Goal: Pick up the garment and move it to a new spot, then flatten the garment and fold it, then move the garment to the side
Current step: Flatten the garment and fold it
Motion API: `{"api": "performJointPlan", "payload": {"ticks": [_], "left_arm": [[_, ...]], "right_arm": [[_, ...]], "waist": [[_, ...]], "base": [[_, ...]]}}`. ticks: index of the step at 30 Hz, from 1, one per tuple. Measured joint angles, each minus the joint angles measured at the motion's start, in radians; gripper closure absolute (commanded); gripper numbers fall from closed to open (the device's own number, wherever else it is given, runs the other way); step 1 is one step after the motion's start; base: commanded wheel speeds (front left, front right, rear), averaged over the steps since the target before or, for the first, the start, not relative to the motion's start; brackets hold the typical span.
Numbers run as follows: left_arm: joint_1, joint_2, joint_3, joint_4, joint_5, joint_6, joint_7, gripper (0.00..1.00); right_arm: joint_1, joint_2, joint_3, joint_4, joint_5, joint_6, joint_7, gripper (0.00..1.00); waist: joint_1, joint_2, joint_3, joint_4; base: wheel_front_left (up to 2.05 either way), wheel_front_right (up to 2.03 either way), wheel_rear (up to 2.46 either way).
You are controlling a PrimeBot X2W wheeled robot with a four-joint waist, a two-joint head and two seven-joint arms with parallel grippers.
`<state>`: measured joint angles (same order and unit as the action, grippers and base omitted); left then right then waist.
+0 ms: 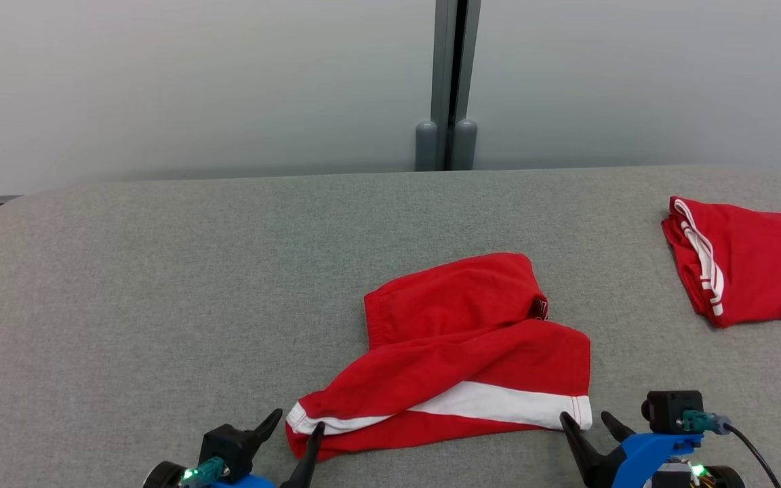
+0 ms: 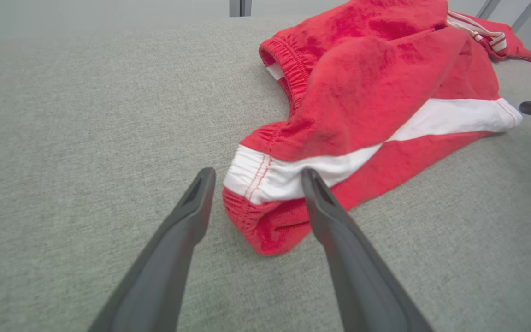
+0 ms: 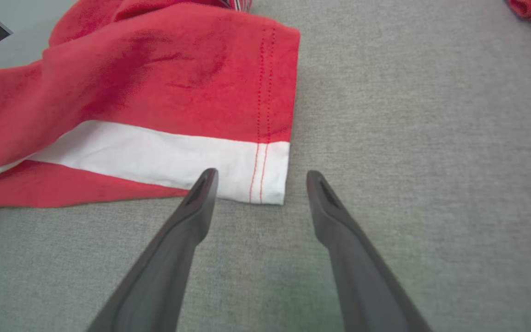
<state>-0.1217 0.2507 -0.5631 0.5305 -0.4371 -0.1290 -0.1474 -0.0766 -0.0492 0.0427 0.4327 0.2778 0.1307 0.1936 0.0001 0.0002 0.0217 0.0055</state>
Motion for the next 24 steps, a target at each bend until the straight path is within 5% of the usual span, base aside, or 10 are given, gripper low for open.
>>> {"api": "performJointPlan", "payload": {"ticks": [12, 13, 14, 15, 16, 24], "left_arm": [[-0.071, -0.02, -0.036, 0.059, 0.02, 0.001, -0.03, 0.0], [-0.071, -0.02, -0.04, 0.063, 0.019, 0.001, -0.03, 0.0], [-0.071, -0.021, -0.042, 0.067, 0.015, 0.0, -0.03, 0.41], [-0.073, -0.021, -0.044, 0.071, 0.014, 0.0, -0.029, 1.0], [-0.073, -0.021, -0.044, 0.071, 0.014, 0.0, -0.029, 1.0], [-0.087, -0.043, 0.0, 0.067, -0.048, 0.001, -0.078, 1.0]], "right_arm": [[-0.04, 0.0, 0.053, 0.054, 0.044, 0.0, -0.006, 0.0], [-0.04, 0.0, 0.055, 0.054, 0.045, 0.0, -0.007, 0.17], [-0.04, 0.0, 0.059, 0.051, 0.045, 0.0, -0.012, 0.53], [-0.042, 0.0, 0.062, 0.049, 0.045, 0.0, -0.017, 0.9], [-0.042, 0.0, 0.062, 0.049, 0.045, 0.0, -0.017, 1.0], [-0.06, 0.0, 0.07, -0.012, 0.041, 0.0, -0.072, 1.0]], "waist": [[0.0, -0.0002, 0.026, 0.015], [0.0, -0.0002, 0.027, 0.013], [0.0, -0.0002, 0.029, 0.012], [0.0, -0.0002, 0.03, 0.01], [0.0, -0.0002, 0.03, 0.01], [0.0, -0.0002, 0.029, 0.005]], "base": [[0.0, 0.0, 0.0], [0.0, 0.0, 0.0], [0.0, 0.0, 0.0], [0.0, 0.0, 0.0], [0.0, 0.0, 0.0], [0.0, 0.0, 0.0]]}}
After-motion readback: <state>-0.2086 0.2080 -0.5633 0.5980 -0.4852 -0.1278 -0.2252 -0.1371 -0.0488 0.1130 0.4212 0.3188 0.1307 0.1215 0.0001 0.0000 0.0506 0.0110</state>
